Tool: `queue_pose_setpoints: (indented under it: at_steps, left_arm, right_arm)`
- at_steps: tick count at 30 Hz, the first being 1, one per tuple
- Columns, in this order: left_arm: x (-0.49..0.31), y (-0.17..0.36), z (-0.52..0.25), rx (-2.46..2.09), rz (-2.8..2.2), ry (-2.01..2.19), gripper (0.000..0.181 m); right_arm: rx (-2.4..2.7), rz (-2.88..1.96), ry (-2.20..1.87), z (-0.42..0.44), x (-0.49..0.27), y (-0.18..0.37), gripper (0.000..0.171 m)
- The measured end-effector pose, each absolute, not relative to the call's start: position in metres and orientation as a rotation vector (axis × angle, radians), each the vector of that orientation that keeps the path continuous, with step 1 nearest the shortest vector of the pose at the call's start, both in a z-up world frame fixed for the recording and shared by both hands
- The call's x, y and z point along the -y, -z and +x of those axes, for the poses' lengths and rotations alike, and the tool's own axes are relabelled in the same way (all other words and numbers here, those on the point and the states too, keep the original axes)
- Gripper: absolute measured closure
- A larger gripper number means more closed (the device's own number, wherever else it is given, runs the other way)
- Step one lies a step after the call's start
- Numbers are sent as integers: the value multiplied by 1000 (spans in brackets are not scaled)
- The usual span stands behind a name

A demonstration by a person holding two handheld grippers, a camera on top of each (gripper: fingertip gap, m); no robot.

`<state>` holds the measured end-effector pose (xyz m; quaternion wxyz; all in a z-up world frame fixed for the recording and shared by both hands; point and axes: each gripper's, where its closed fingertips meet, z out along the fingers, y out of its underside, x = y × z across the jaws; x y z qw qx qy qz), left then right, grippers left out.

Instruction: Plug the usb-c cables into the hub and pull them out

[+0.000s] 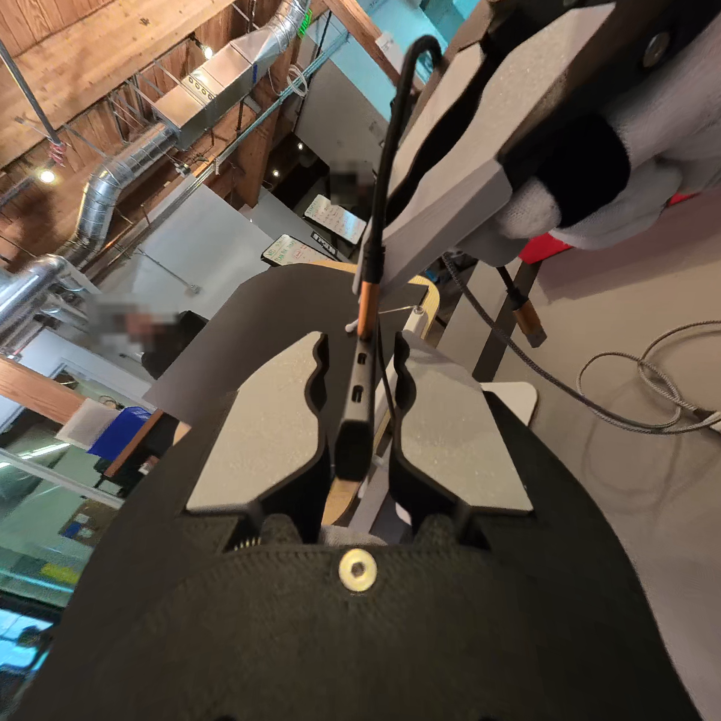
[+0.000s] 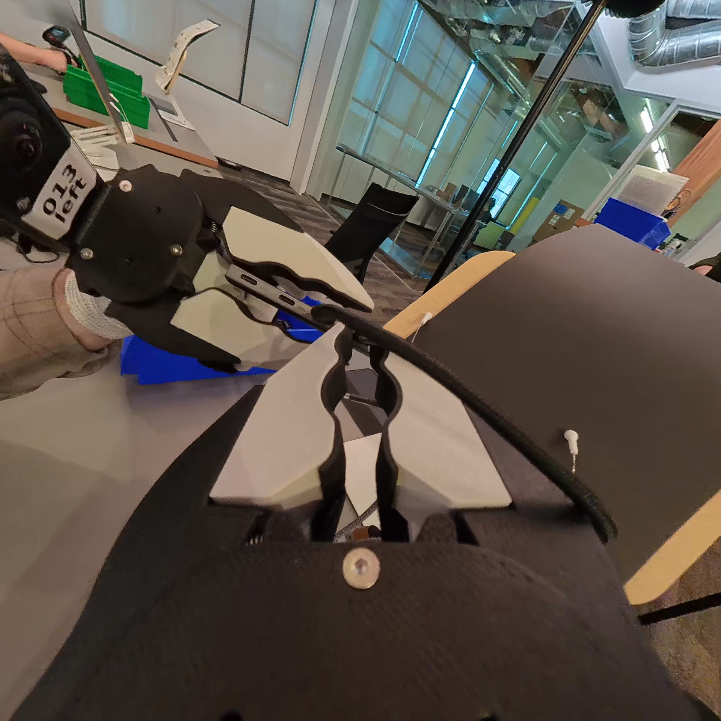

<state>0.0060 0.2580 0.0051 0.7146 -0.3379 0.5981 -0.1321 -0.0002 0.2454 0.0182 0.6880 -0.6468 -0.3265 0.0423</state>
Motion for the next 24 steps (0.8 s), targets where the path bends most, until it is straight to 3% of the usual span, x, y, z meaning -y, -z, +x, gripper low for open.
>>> queue_pose_setpoints:
  at_steps: [8, 14, 21, 24]
  left_arm:
    - [-244, -22, 0, -1270, -891, 857, 134]
    - [-236, -24, -8, -1322, -1098, 1255, 108]
    - [-244, 6, -9, -1556, -1475, 1245, 89]
    - [-248, -5, -8, -1698, -1570, 1144, 88]
  right_arm:
    - [696, -1410, -42, 11, -244, -29, 166]
    - [715, -1395, 71, 19, -245, -31, 166]
    - [769, -1364, 235, 16, -247, -28, 165]
    - [796, -1345, 301, 9, -247, -26, 166]
